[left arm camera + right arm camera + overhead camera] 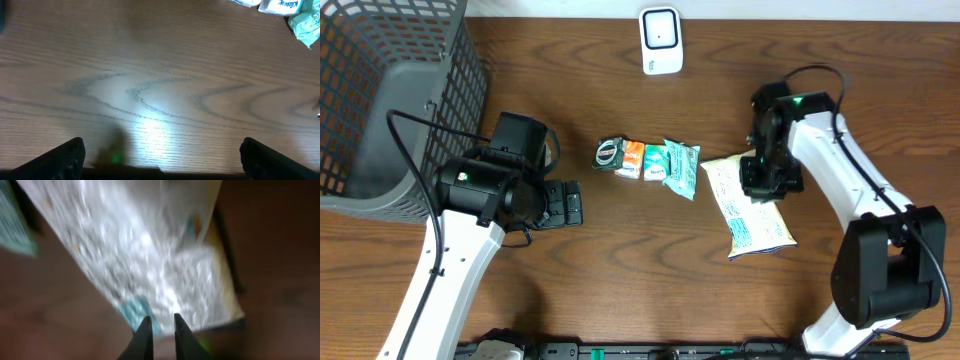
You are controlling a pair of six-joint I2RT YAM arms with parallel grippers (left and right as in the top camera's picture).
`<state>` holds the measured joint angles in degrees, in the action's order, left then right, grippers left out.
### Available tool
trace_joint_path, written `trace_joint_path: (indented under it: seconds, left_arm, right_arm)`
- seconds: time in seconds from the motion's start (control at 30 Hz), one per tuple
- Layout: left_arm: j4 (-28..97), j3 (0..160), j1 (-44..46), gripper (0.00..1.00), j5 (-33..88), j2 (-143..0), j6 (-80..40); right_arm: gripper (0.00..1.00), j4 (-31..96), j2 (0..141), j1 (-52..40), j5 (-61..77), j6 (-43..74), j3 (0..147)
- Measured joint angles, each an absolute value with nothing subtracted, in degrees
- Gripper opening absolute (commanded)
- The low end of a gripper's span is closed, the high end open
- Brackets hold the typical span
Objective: Scan the item barcode
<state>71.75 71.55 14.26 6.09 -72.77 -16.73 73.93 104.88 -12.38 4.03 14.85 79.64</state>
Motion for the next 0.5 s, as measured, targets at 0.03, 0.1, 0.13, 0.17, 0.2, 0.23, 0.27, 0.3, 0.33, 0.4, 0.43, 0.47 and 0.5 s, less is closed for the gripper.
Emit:
trace_joint_path:
  seconds: [0.03,0.1,0.13,0.17,0.2,0.23,0.27,0.3,0.33,0.4,0.43,0.47,0.5]
  left_arm:
    - [71.75,71.55,14.26,0.98,6.09,-72.77,-16.75]
    - [71.75,71.55,14.24,0.98,6.09,-72.77,-16.75]
    - [71.75,71.55,14.26,0.98,6.09,-72.77,-16.73]
    - [71.77,71.55,14.26,0.98,6.09,-72.77,-16.73]
    - [71.75,71.55,14.26,0.98,6.09,-72.77,-16.73]
    - [71.77,71.55,14.26,0.98,6.09,-72.77,-16.73]
    - [71.72,71.55,14.26,0.98,6.09,-72.77,-16.75]
    - [71.77,71.55,14.26,0.98,6.09,-72.77,-16.73]
    - [71.75,71.55,14.26,0.98,6.09,-72.77,-16.73]
    - [71.77,71.55,14.26,0.98,6.09,-72.77,-16.75]
    - [71.75,71.55,14.26,0.98,6.09,-72.77,-16.75]
    - [71.75,71.55,14.26,0.97,6.09,-72.77,-16.73]
    - [71.75,71.55,14.26,0.98,6.09,-72.77,-16.73]
  right_arm:
    - [0.11,74.15,104.88,-13.04,4.03,14.85,79.11]
    - [0.11,73.65,104.88,-14.17,4.03,14.85,77.38]
    - [0.12,72.79,104.88,-14.68,4.01,14.83,76.16]
    - [0.12,71.61,104.88,-15.16,4.03,14.83,74.61]
    - [0.12,70.85,104.88,-15.4,4.03,14.83,73.56]
    - [0.12,68.58,104.9,-15.79,4.03,14.83,71.77]
    - [0.11,66.43,104.9,-15.88,4.03,14.83,70.08]
    - [0.11,64.47,104.9,-16.05,4.05,14.85,68.75]
    - [0.11,62.26,104.95,-16.12,4.16,14.85,67.09]
    - [0.1,59.0,104.95,-16.27,4.73,14.87,65.17]
    - [0.1,57.43,104.95,-16.36,5.72,14.85,64.55]
    - [0.1,55.99,104.95,-16.38,6.66,14.9,64.27]
    - [0.09,54.24,104.95,-16.38,8.27,14.85,64.1]
